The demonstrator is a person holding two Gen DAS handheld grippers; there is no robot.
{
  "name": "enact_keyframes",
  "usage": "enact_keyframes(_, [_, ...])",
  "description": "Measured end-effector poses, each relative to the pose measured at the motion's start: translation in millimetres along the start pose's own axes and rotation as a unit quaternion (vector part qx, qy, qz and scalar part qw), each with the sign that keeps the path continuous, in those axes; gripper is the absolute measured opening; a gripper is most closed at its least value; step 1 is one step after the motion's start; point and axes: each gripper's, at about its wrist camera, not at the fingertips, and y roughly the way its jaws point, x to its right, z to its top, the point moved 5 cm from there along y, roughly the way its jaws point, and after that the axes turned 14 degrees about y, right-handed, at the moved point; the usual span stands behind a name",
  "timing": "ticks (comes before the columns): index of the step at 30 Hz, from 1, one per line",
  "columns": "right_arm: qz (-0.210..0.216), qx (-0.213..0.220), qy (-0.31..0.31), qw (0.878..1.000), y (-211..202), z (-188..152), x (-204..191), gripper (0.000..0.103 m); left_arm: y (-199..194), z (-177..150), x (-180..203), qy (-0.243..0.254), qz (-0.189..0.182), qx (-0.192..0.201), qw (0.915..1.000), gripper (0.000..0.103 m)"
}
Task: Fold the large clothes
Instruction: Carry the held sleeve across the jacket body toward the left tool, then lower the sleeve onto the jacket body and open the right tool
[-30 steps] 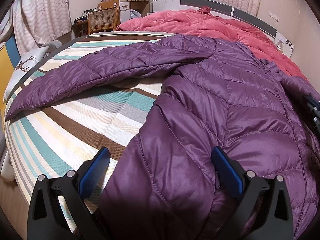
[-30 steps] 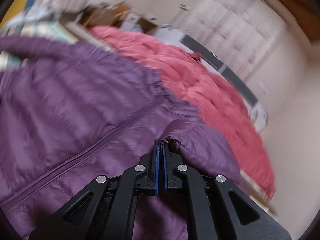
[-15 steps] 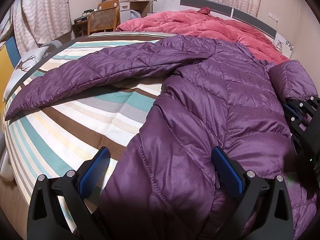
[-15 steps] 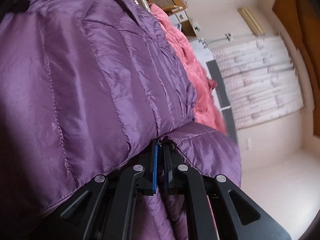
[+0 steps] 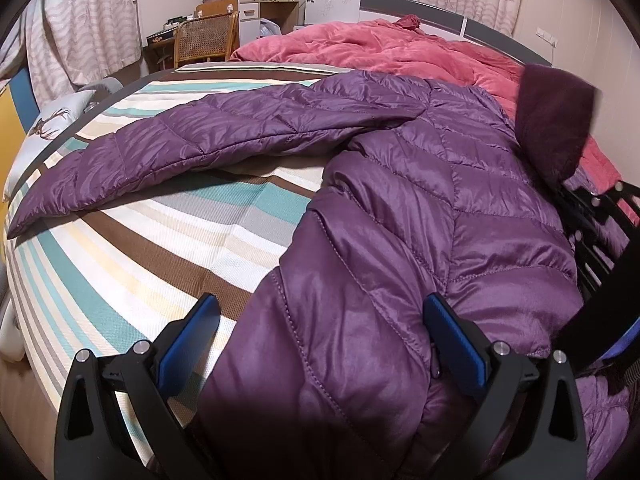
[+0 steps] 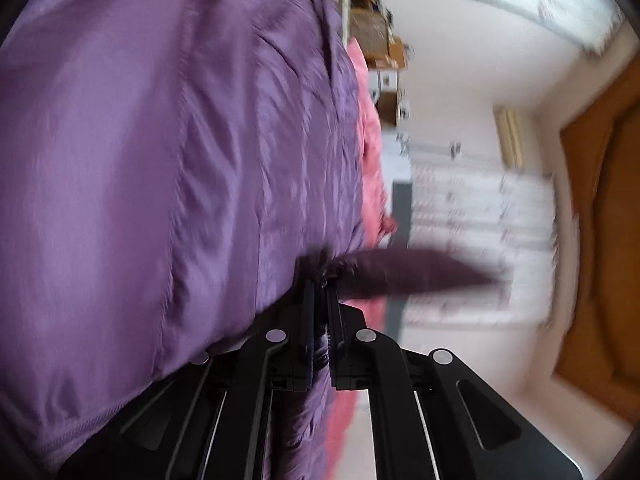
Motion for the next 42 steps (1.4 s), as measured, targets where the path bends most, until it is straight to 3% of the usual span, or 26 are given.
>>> enact_keyframes(4, [0.035,-0.017,0.128,0.991,-21.1,-22.0,35.2,0.062,-3.5,2.8,-3.9,-0.012,-0.019,-0.012,0.9997,0.101])
enact_keyframes(6, [0.08,-0.024,0.211,0.974,-27.3,-32.7,57.3,0.068,-9.6,8.0,-6.5,-0.034,-0.035,-0.003,0.9988,0.101])
enact_keyframes(9, [0.158,-0.057,0.377,0.911,-31.1,-71.1,93.2,0.067,-22.5,27.8,0.7,-0.039,-0.051,0.02,0.9977,0.101])
enact_keyframes(10, [0.184,-0.072,0.447,0.873,-28.3,-91.1,106.4,0.066,-25.8,34.4,5.6,-0.029,-0.055,0.028,0.9976,0.101])
enact_keyframes(11, [0.195,-0.084,0.494,0.843,-25.4,-107.4,115.1,0.062,-28.8,44.9,14.9,-0.011,-0.059,0.038,0.9975,0.101])
enact_keyframes(14, [0.195,-0.135,0.624,0.745,-13.5,-165.6,133.5,0.046,-29.6,76.3,45.5,0.037,-0.061,0.057,0.9958,0.101])
enact_keyframes(17, [0.172,-0.182,0.687,0.682,-1.9,-202.1,135.1,0.041,-19.5,107.4,77.9,0.067,-0.072,0.065,0.9931,0.101])
enact_keyframes(19, [0.161,-0.202,0.714,0.651,10.7,-210.2,137.2,0.041,-9.2,125.8,98.8,0.086,-0.077,0.068,0.991,0.101])
enact_keyframes(21, [0.149,-0.229,0.724,0.633,22.7,-215.6,131.7,0.041,7.7,139.8,125.7,0.115,-0.073,0.061,0.9888,0.101])
enact_keyframes(26, [0.163,-0.251,0.72,0.626,57.7,-214.3,106.6,0.041,47.1,139.2,139.7,0.127,-0.041,0.02,0.9909,0.101])
enact_keyframes(27, [0.171,-0.25,0.712,0.633,63.5,-210.2,102.0,0.041,51.8,133.7,136.1,0.118,-0.04,0.01,0.9921,0.101])
enact_keyframes(30, [0.176,-0.244,0.669,0.68,74.1,-195.4,97.4,0.041,59.4,123.0,125.4,0.091,-0.052,0.003,0.9945,0.101])
enact_keyframes(32, [0.171,-0.241,0.657,0.693,79.5,-190.4,96.3,0.041,61.8,122.2,123.5,0.082,-0.057,0.003,0.995,0.101])
enact_keyframes(39, [0.171,-0.239,0.657,0.694,73.3,-194.9,98.8,0.041,56.8,118.3,123.6,0.092,-0.051,-0.001,0.9945,0.101])
enact_keyframes(42, [0.163,-0.229,0.656,0.7,60.6,-193.7,105.5,0.041,48.4,117.0,114.4,0.085,-0.062,0.006,0.9944,0.101])
